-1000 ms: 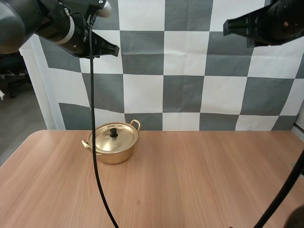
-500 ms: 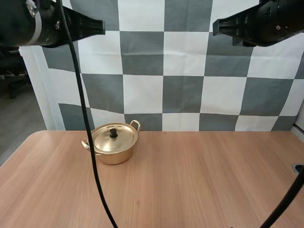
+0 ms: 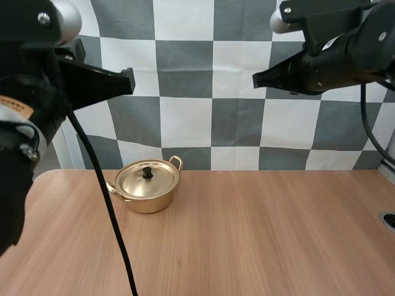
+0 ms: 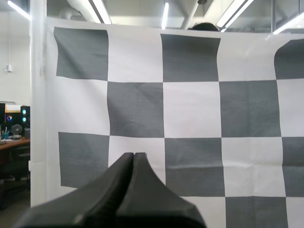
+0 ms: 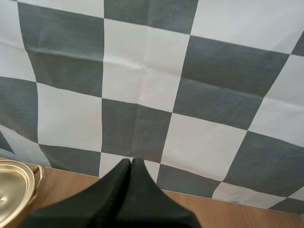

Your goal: Open the pot, put the car inside, and close it

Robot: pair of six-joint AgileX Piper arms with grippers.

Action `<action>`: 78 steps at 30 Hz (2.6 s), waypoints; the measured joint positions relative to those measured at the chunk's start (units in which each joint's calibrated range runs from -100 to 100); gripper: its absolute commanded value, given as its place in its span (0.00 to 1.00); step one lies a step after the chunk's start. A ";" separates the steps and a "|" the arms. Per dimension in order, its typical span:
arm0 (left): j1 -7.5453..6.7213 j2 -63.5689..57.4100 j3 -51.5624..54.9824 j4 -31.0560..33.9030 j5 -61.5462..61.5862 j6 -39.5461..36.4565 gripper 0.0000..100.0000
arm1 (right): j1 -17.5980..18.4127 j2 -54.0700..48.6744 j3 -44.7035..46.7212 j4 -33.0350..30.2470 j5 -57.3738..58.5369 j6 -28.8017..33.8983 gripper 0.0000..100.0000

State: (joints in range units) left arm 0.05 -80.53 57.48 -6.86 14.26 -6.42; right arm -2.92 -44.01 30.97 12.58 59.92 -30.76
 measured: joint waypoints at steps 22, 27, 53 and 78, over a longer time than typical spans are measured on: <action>-0.07 -19.47 42.02 -0.11 -9.17 -2.08 0.00 | 4.36 -28.03 33.17 -16.66 -19.58 12.81 0.00; -0.07 -19.47 42.52 1.20 7.84 -2.08 0.00 | 4.36 -32.75 33.17 -12.58 -18.38 12.81 0.00; -0.07 -19.47 42.52 1.59 14.97 -2.08 0.00 | 4.36 -49.30 67.77 -12.58 -49.81 12.50 0.00; -0.07 -19.47 42.52 1.59 14.97 -2.08 0.00 | 1.39 -55.63 69.03 -5.66 -31.19 12.50 0.00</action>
State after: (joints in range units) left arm -0.02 -100.00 100.00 -5.27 29.23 -8.51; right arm -1.52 -99.64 100.00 6.92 28.73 -18.27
